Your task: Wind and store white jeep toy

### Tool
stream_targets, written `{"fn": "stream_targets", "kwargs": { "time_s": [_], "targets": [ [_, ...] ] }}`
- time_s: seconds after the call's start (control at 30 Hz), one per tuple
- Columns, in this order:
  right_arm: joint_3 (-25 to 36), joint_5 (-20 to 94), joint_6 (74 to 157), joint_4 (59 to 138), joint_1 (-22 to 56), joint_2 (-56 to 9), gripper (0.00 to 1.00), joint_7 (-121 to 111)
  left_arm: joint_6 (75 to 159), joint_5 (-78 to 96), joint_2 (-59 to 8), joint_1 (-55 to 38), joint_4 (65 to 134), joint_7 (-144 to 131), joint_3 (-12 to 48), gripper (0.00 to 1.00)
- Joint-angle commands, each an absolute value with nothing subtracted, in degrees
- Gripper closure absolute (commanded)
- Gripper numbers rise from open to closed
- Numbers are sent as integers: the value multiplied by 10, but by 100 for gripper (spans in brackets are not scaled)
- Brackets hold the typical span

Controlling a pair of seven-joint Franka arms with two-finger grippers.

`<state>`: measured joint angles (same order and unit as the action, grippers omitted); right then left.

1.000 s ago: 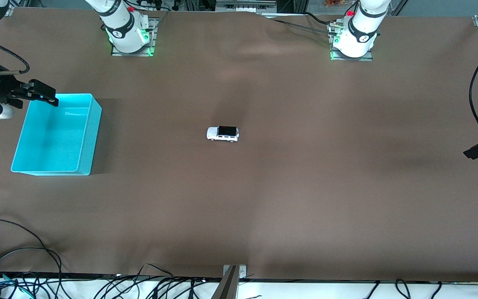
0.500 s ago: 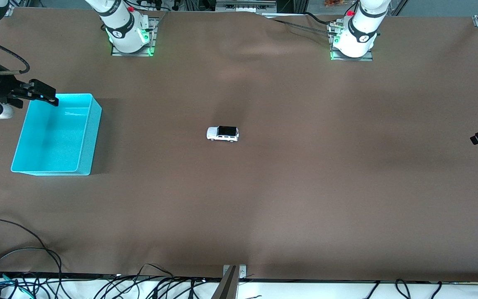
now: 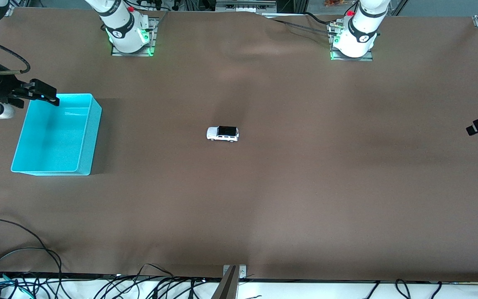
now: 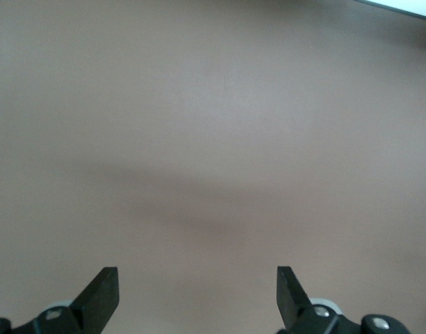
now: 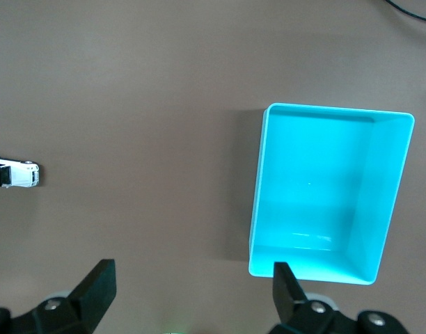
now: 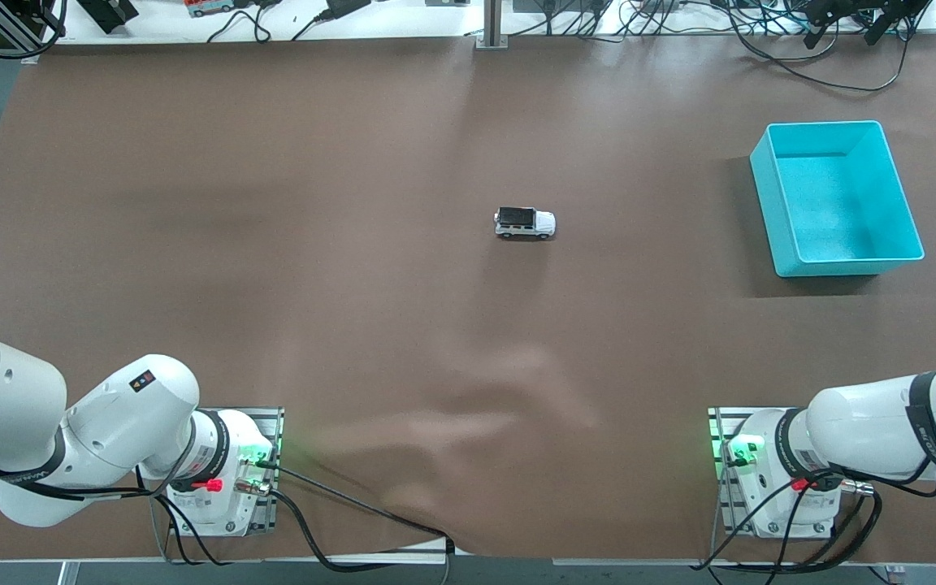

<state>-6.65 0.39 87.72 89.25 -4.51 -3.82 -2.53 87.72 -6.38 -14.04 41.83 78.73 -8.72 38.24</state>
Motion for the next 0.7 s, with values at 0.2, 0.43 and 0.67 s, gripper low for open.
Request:
{"fn": "stream_targets", "kwargs": {
  "time_s": [0.2, 0.43, 0.67],
  "targets": [
    [-76, 15, 865, 867, -46, -38, 0, -23, 871, 22, -40, 221, 852, -49, 155, 0],
    [-76, 14, 865, 867, -46, -39, 0, -22, 875, 26, 2, 86, 896, -48, 28, 0],
    [-75, 13, 866, 867, -47, -45, 0, -20, 875, 28, 1, 76, 896, -48, 20, 0]
  ]
}}
